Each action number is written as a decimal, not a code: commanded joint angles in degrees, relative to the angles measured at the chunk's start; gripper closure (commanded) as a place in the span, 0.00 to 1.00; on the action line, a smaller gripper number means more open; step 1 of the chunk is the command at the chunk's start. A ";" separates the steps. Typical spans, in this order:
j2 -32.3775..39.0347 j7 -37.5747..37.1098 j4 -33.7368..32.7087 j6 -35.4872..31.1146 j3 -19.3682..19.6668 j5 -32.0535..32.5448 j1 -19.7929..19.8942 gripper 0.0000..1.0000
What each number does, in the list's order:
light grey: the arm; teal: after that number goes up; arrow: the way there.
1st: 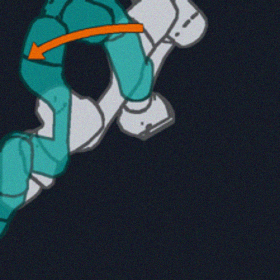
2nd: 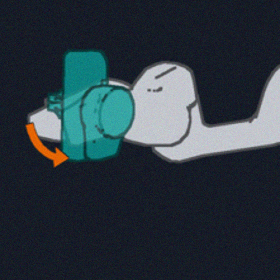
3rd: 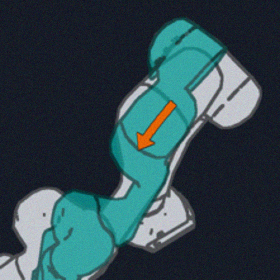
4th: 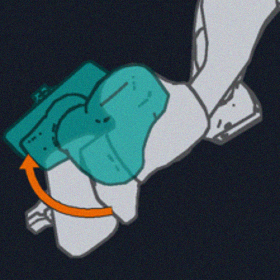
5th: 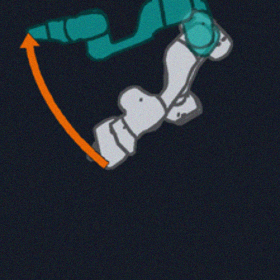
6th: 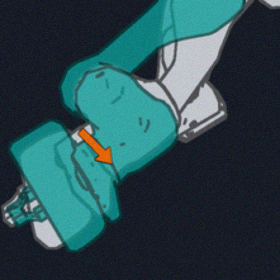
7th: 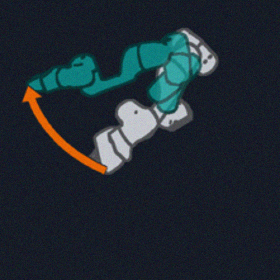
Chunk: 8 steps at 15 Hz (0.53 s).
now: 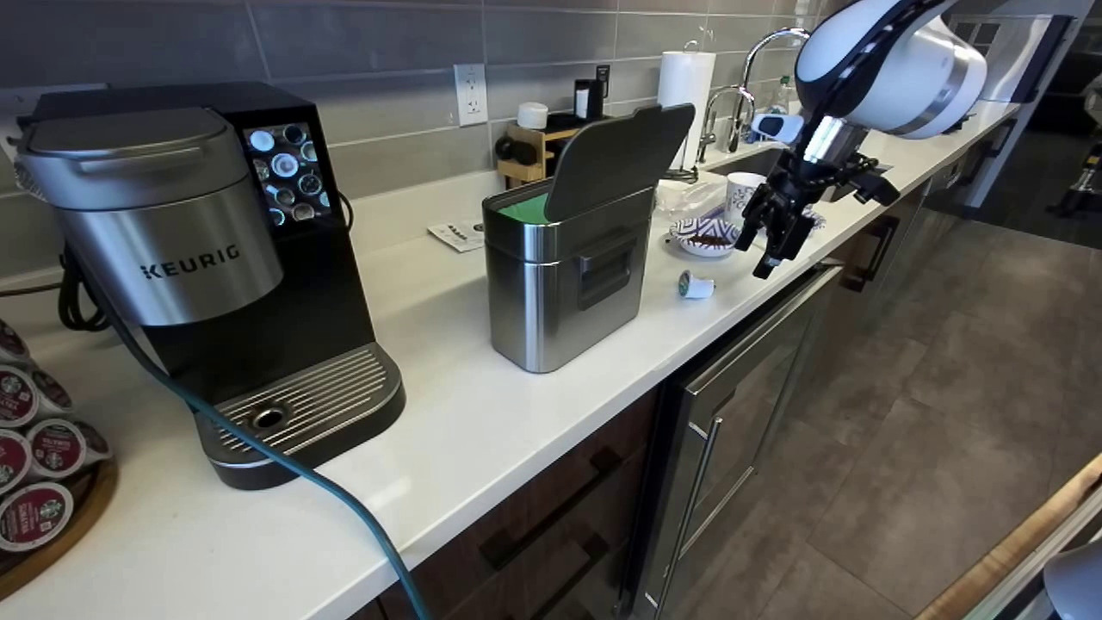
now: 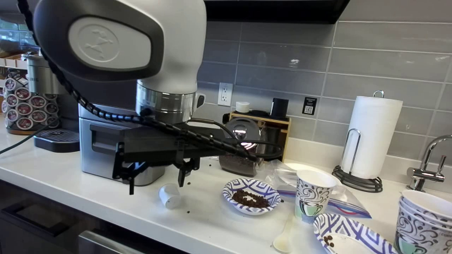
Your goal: Open the silver bin, pick up the small white container and put it inside the silver bin
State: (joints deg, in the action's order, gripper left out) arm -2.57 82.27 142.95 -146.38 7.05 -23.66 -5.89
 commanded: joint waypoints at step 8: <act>5.62 2.72 -1.47 -7.36 -6.10 -4.34 4.48 0.00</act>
State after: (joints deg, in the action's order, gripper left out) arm 3.13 85.35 141.49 -153.80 2.83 -28.39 -3.29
